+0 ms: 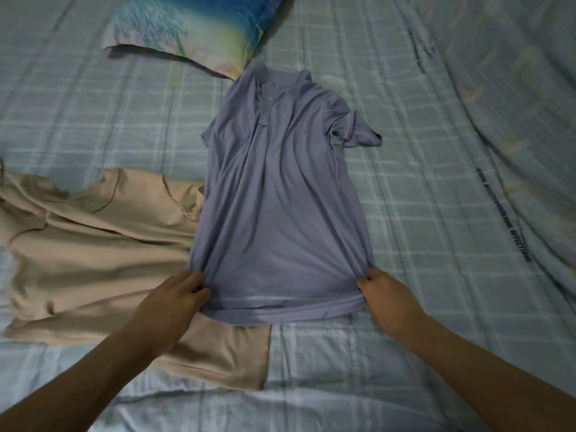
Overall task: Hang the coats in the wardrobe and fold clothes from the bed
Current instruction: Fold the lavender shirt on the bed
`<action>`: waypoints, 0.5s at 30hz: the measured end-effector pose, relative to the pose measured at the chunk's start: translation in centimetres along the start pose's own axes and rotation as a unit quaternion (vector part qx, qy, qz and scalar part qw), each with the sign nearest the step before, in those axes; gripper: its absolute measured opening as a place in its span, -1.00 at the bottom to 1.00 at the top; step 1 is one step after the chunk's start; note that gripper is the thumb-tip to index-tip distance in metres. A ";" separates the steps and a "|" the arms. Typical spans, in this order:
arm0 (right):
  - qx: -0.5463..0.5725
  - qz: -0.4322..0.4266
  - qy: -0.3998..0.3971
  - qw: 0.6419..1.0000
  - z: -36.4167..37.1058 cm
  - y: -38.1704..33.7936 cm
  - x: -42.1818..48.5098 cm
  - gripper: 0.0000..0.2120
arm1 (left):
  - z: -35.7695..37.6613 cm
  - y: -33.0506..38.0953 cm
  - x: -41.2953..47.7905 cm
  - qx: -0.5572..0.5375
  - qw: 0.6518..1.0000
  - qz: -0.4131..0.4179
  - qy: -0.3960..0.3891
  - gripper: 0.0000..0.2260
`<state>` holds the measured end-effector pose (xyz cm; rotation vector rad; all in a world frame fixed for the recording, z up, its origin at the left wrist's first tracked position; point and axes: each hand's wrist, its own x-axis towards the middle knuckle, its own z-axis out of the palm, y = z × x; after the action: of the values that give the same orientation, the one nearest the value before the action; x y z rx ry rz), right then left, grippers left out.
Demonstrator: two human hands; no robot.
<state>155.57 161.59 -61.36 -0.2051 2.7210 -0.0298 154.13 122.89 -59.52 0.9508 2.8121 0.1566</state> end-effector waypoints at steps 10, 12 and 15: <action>-0.109 0.028 -0.195 0.974 -0.4 0.5 -4.8 -0.72 | 0.2 3.3 -5.0 -0.027 0.991 0.023 -0.130 -0.61; -0.135 0.019 -0.213 0.967 0.2 0.0 -5.9 -0.72 | 0.2 4.2 -5.2 -0.029 0.987 0.025 -0.159 -0.64; -0.100 0.005 -0.215 0.972 0.1 -0.5 -6.2 -0.67 | 0.4 4.5 -4.5 -0.009 0.983 0.009 -0.185 -0.75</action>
<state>161.31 162.07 -58.98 -0.2256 2.2898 0.2637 160.41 123.70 -58.69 0.8957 2.4575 0.0038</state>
